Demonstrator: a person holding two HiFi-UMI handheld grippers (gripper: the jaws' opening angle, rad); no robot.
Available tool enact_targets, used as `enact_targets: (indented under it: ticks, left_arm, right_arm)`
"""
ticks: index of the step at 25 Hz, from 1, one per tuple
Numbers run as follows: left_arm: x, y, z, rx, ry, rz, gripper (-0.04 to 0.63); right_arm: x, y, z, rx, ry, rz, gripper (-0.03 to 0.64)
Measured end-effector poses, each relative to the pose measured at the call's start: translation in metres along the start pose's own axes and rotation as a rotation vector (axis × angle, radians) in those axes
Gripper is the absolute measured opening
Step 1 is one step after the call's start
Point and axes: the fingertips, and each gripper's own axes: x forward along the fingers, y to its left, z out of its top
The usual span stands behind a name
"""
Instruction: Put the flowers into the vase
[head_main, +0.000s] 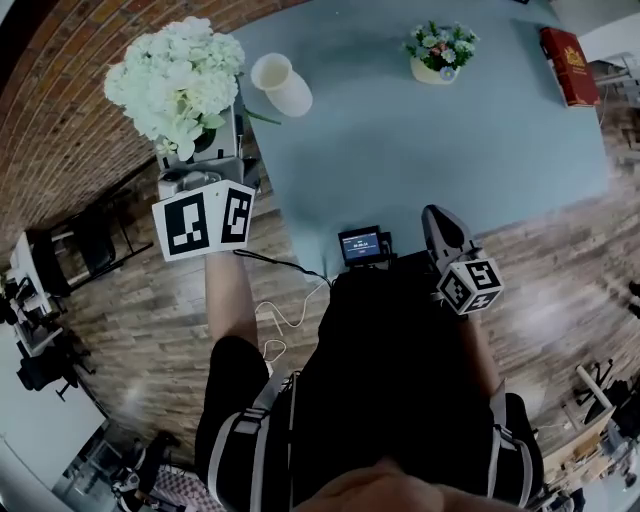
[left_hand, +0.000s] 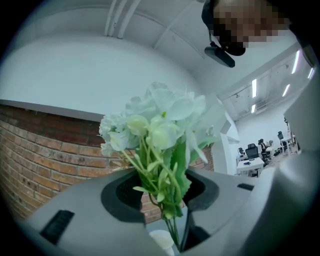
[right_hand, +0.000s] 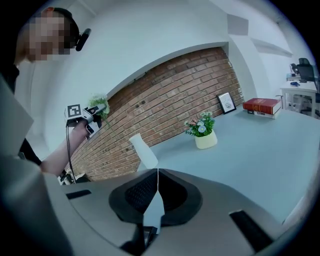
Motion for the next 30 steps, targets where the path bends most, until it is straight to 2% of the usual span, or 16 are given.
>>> enact_targets:
  ticks: [7,12,18,24,30]
  left_arm:
    - [0.031,0.017,0.025,0.057,-0.07,0.013,0.193]
    - [0.052,0.018,0.015,0.054,-0.095,0.0,0.193]
    - [0.068,0.016,-0.033,0.083,-0.108,-0.019,0.193]
    - [0.082,0.015,-0.102,0.109,-0.027,-0.026,0.193]
    - [0.08,0.014,-0.143,0.107,0.016,-0.019,0.193]
  right_arm:
    - [-0.001,-0.012,-0.004,0.02,0.009,-0.043,0.018]
    - [-0.006,-0.02,-0.009,0.037,0.018,-0.075,0.018]
    - [-0.012,-0.029,-0.014,0.052,0.032,-0.114,0.018]
    - [-0.01,-0.034,-0.012,0.049,0.042,-0.138,0.018]
    - [-0.007,-0.038,-0.017,0.054,0.051,-0.15,0.018]
